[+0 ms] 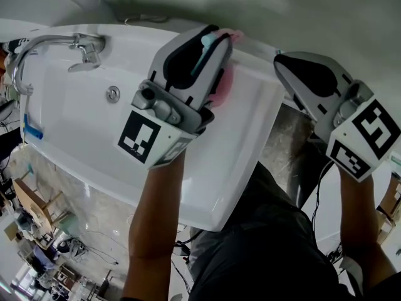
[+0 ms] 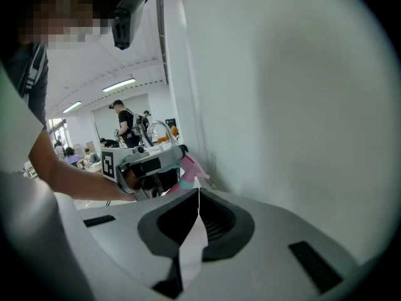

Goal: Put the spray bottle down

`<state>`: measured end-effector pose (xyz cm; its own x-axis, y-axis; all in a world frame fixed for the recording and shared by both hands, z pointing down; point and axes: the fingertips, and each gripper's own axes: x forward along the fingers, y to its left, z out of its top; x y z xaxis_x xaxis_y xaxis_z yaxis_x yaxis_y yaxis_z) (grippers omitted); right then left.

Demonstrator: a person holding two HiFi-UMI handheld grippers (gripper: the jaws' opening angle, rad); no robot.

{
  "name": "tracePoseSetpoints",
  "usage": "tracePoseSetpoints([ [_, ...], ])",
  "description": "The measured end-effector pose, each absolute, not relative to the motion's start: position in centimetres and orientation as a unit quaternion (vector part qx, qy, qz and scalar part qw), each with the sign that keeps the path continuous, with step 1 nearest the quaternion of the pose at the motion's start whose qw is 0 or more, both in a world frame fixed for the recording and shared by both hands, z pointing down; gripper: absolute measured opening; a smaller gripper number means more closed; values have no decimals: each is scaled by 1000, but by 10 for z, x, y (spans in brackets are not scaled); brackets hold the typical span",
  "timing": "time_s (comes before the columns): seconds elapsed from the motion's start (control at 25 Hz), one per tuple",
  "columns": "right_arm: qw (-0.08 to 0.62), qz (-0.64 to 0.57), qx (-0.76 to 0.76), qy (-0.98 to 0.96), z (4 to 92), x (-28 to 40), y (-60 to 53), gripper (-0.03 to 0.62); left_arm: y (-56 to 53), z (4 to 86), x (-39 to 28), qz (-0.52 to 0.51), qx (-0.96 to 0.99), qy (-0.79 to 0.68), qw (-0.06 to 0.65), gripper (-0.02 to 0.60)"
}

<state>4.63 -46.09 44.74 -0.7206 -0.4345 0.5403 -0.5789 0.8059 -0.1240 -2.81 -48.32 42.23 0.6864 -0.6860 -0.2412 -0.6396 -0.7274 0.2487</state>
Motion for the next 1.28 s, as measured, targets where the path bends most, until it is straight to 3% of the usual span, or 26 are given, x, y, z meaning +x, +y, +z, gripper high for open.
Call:
tracePoseSetpoints([
  [0.28,258,155,278,-912,462,53,-457,9,-478,421,-37,-181,913,-357,74,66],
  [1.08,255,148,286,-912,436,14,-427,9,-408,431,-55,-100,935,-335,67,67],
  [1.28,254,143,291,-911,428,7,-417,9,-391,439,-49,-65,945,-314,70,95],
])
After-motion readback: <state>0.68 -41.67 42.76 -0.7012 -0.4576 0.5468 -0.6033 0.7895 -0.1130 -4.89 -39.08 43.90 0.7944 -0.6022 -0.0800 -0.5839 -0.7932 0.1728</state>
